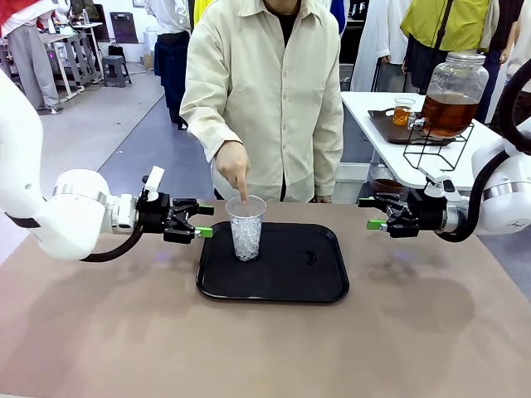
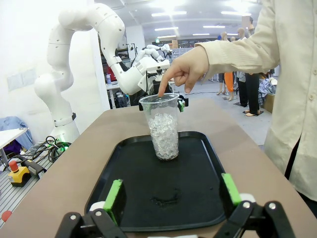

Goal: Pour the drink into the iced cup.
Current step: Pick up the iced cup indicated by the human and present it to them.

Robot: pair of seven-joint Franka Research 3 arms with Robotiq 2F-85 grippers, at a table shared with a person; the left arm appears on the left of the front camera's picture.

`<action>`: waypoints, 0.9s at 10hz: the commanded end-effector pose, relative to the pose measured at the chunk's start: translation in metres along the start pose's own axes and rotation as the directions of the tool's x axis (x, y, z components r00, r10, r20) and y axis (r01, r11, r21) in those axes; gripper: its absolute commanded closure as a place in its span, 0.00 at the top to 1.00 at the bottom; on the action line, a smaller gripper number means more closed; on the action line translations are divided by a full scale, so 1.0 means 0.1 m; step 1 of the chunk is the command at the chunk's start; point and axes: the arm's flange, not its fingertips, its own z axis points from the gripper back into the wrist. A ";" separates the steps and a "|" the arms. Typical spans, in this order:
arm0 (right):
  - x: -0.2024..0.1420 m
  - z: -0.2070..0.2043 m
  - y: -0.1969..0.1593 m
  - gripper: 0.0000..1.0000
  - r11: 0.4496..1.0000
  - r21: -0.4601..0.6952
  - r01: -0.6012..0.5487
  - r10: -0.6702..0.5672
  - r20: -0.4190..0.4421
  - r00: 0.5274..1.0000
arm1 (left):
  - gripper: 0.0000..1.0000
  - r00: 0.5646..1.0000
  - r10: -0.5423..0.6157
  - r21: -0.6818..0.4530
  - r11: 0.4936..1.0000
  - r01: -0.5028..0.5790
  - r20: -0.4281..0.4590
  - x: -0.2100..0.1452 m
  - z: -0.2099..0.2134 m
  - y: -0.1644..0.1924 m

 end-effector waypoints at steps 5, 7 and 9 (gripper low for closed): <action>0.02 -0.02 0.00 1.00 1.000 0.003 -0.002 0.002 0.000 1.000 | 1.00 1.000 -0.005 -0.007 1.000 0.006 0.008 -0.14 -0.31 0.08; 0.02 -0.02 0.00 1.00 1.000 0.003 -0.002 0.002 0.000 1.000 | 1.00 1.000 -0.010 -0.014 1.000 0.010 0.020 -0.13 -0.38 0.08; 0.02 -0.02 0.00 1.00 1.000 0.003 -0.002 0.002 0.000 1.000 | 1.00 1.000 -0.010 -0.012 1.000 0.010 0.026 -0.12 -0.42 0.08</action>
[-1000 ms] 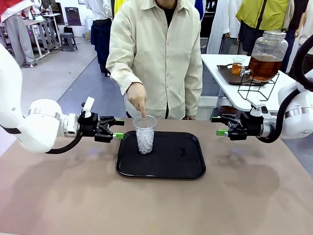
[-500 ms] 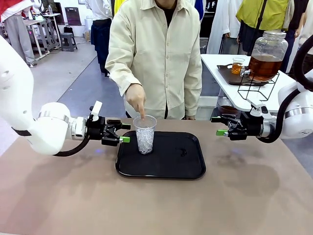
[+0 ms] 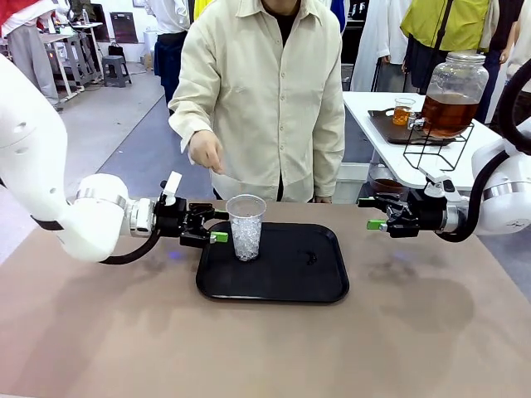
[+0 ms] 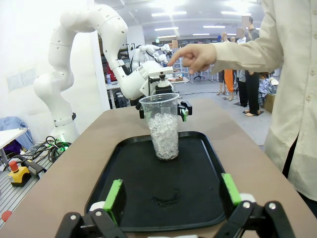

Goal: Pour the drink into the iced cup.
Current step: Pick up the iced cup indicated by the human and present it to them.

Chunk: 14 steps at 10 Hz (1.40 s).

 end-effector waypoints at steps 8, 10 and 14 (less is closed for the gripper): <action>0.02 -0.02 0.00 1.00 1.000 0.003 -0.002 0.002 0.000 1.000 | 1.00 1.000 -0.005 -0.003 1.000 0.005 0.008 0.07 -0.31 0.02; 0.02 -0.02 0.00 1.00 1.000 0.003 -0.002 0.002 0.000 1.000 | 1.00 1.000 0.013 -0.008 1.000 -0.013 0.013 0.08 -0.36 0.00; 0.02 -0.02 0.00 1.00 1.000 0.003 -0.002 0.002 0.000 1.000 | 1.00 0.999 0.029 0.005 1.000 -0.029 0.027 0.09 -0.48 -0.03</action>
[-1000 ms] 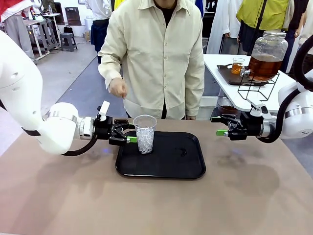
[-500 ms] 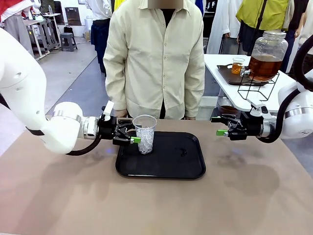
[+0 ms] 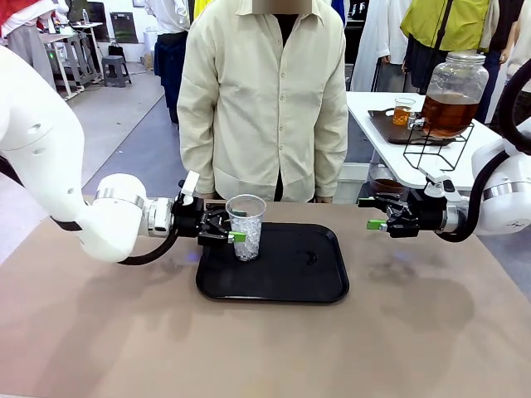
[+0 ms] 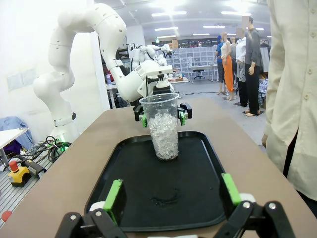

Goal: Pour the drink into the iced cup.
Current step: Pick up the iced cup indicated by the human and present it to them.

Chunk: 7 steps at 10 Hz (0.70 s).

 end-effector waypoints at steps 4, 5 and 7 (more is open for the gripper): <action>0.02 -0.02 0.00 1.00 1.000 0.003 -0.002 0.002 0.000 1.000 | 1.00 0.999 0.033 0.029 0.999 -0.033 -0.002 0.01 -0.11 0.02; 0.02 -0.02 0.00 1.00 1.000 0.003 -0.002 0.002 0.000 1.000 | 0.80 0.998 0.056 0.026 0.998 -0.056 -0.020 0.00 -0.11 0.03; 0.02 -0.02 0.00 1.00 1.000 0.003 -0.002 0.002 0.000 1.000 | 0.60 0.999 0.034 0.019 0.999 -0.033 -0.029 0.00 -0.11 0.02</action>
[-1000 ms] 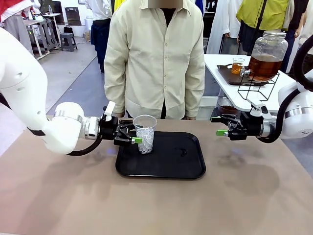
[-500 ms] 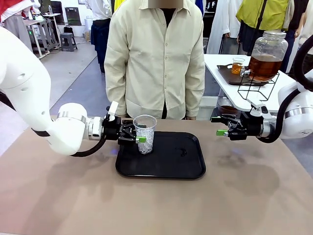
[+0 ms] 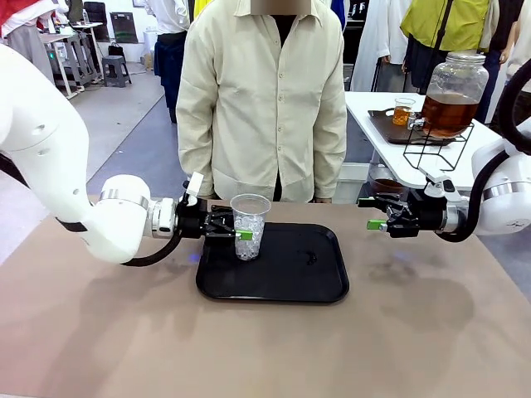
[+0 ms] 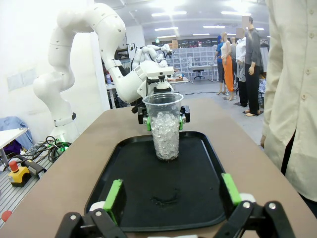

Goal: Pour the drink into the iced cup.
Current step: Pick up the iced cup indicated by the human and present it to them.

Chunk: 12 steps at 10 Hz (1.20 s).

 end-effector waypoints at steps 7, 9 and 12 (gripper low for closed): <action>0.02 -0.02 0.00 1.00 1.000 0.003 -0.002 0.002 0.000 1.000 | 0.60 0.988 -0.104 0.013 0.995 0.104 0.116 0.85 -0.07 0.02; 0.02 -0.02 0.00 1.00 1.000 0.003 -0.002 0.002 0.000 1.000 | 0.60 0.986 -0.130 0.027 0.991 0.128 0.103 1.30 -0.11 0.15; 0.02 -0.02 0.00 1.00 1.000 0.003 -0.002 0.002 0.000 1.000 | 0.60 0.988 -0.124 0.040 0.992 0.121 0.088 1.74 -0.11 0.41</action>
